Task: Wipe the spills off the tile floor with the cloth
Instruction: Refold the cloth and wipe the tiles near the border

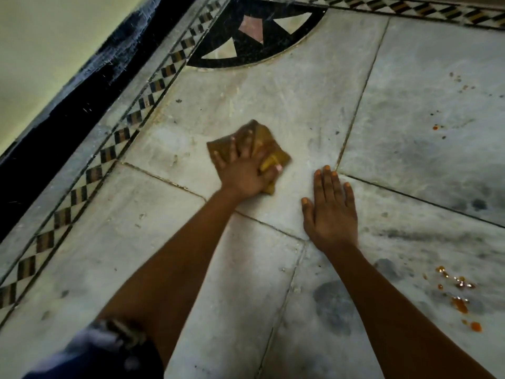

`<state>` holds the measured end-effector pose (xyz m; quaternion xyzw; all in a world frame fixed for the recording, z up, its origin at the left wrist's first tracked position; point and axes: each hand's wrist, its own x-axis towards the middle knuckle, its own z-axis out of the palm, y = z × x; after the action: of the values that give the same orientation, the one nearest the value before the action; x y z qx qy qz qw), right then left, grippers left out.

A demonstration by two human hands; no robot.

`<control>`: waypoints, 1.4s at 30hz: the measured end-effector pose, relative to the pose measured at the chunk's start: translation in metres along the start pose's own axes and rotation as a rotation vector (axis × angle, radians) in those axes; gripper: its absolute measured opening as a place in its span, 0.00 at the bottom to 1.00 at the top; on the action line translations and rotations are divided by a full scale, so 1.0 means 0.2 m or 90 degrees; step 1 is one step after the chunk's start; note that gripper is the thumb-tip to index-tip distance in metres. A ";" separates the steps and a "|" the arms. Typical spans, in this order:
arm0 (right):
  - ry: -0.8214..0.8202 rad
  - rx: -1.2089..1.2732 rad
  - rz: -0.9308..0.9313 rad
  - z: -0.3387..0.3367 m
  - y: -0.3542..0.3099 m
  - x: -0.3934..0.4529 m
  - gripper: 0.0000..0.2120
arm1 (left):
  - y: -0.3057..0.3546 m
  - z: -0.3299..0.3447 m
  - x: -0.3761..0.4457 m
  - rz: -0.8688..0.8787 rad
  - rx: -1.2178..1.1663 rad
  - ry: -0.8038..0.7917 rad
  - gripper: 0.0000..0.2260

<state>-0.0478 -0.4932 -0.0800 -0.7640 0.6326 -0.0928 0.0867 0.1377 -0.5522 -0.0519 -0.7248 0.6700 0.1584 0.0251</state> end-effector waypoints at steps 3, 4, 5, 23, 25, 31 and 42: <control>-0.002 -0.001 -0.002 0.00 0.00 0.00 0.30 | 0.02 0.11 -0.28 0.128 0.032 0.048 0.30; -0.004 -0.004 -0.002 0.00 0.01 0.00 0.31 | -0.04 0.14 -0.36 0.162 0.042 0.071 0.30; -0.006 -0.008 -0.002 0.01 0.01 -0.01 0.31 | -0.12 0.15 -0.42 0.179 0.055 0.092 0.29; -0.025 -0.010 0.007 0.01 0.00 -0.01 0.33 | -0.34 0.14 -0.44 0.073 0.038 0.121 0.31; -0.026 -0.017 0.012 0.01 0.00 -0.01 0.33 | -0.36 0.07 -0.32 -0.034 0.013 0.102 0.32; -0.024 -0.017 0.005 0.00 0.00 0.00 0.32 | 0.01 0.03 -0.07 -0.010 -0.002 0.074 0.25; -0.025 -0.020 0.015 0.00 0.00 0.00 0.32 | -0.39 0.03 -0.19 -0.026 -0.002 0.093 0.31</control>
<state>-0.0483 -0.4924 -0.0803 -0.7596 0.6410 -0.0663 0.0881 0.2112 -0.5072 -0.0613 -0.7480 0.6548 0.1057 -0.0218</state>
